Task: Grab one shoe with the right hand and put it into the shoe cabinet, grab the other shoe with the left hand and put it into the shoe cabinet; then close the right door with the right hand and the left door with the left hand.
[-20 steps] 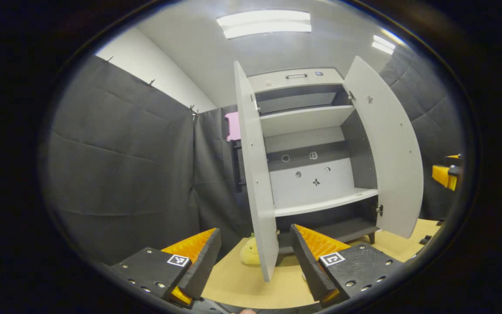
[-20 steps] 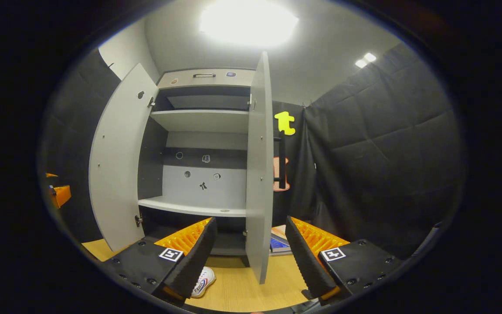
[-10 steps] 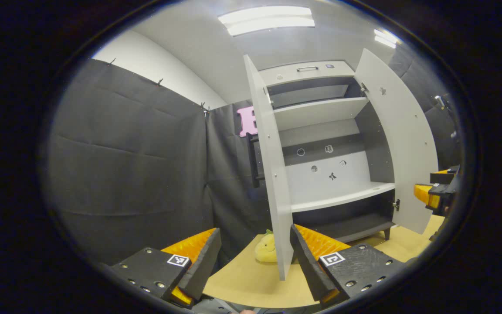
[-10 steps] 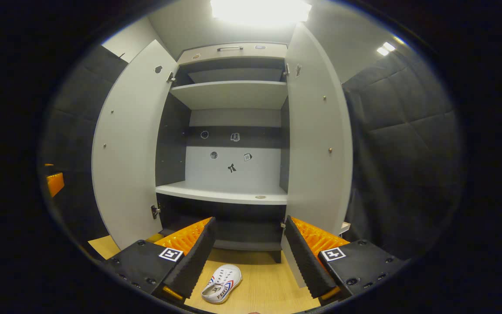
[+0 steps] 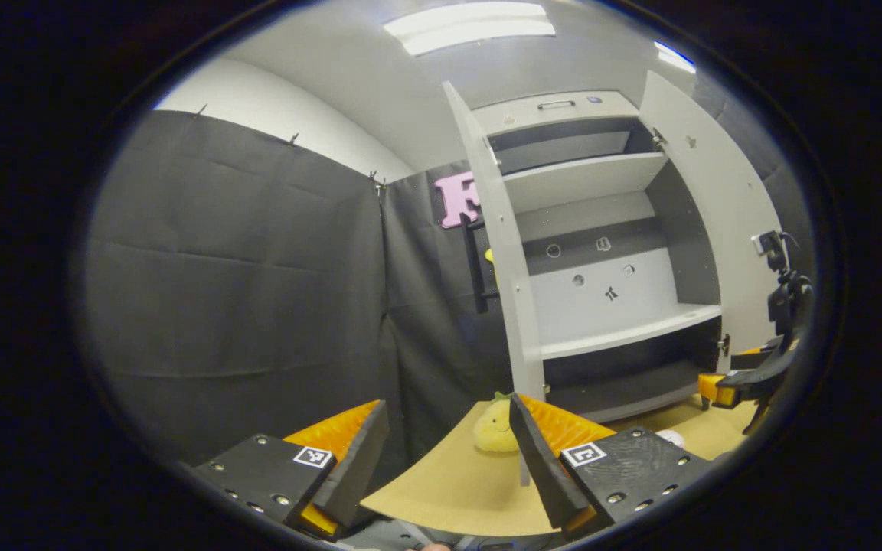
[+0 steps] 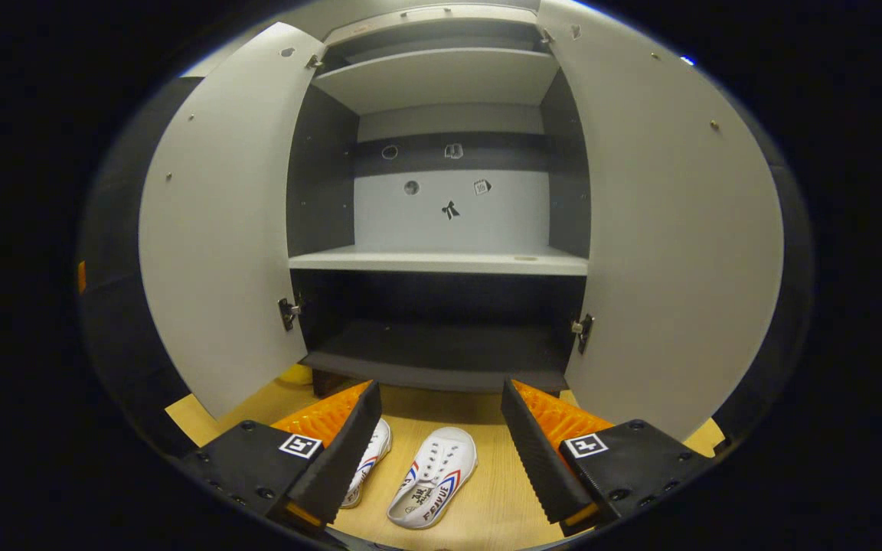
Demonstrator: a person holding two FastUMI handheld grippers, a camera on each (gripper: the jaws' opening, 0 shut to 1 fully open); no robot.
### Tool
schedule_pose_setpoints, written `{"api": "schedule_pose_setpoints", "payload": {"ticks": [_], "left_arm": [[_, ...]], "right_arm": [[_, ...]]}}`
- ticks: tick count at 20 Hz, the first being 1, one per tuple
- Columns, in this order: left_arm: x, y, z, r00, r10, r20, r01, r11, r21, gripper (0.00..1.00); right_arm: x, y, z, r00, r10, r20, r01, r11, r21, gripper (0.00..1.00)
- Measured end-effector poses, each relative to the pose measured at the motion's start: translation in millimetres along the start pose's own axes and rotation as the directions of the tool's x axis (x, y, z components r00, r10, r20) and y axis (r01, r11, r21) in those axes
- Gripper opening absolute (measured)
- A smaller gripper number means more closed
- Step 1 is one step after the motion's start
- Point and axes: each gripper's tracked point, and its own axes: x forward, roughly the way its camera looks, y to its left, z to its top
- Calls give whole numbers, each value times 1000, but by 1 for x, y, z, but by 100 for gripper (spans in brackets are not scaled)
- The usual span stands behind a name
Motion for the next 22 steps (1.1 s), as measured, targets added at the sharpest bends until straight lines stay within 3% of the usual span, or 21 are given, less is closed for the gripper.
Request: {"api": "schedule_pose_setpoints", "payload": {"ticks": [1,2,7,11,12,13,14,15,16,20,22], "left_arm": [[2,1,-2,1000,6,-7,-6,1000,3,92],[2,1,-4,1000,11,-14,-11,1000,5,99],[8,0,-7,999,29,-28,-29,999,22,99],[8,-1,-12,998,44,-47,-43,999,33,99],[8,0,-14,998,46,-52,-45,998,37,99],[8,0,-15,997,50,-57,-47,998,41,99],[8,0,-15,997,53,-60,-50,998,44,92],[9,1,-16,996,56,-64,-53,998,45,99],[8,1,-18,996,57,-68,-54,998,44,99],[5,1,-20,995,62,-79,-58,997,43,99],[3,1,-22,994,64,-84,-60,997,45,99]], "right_arm": [[8,2,-10,1000,6,-30,-6,1000,1,99],[16,4,-20,998,13,-59,-13,1000,4,99],[45,15,-72,976,57,-212,-51,998,31,99],[63,26,-106,947,86,-311,-68,995,68,97],[67,29,-113,939,94,-331,-73,994,76,92],[70,32,-120,931,99,-352,-74,994,82,95],[72,34,-128,921,103,-377,-76,993,86,88],[75,36,-136,909,106,-404,-76,993,88,88],[78,38,-145,898,108,-427,-76,993,91,95],[83,42,-174,851,107,-514,-62,993,104,95],[87,43,-179,842,104,-530,-50,992,114,95]]}}
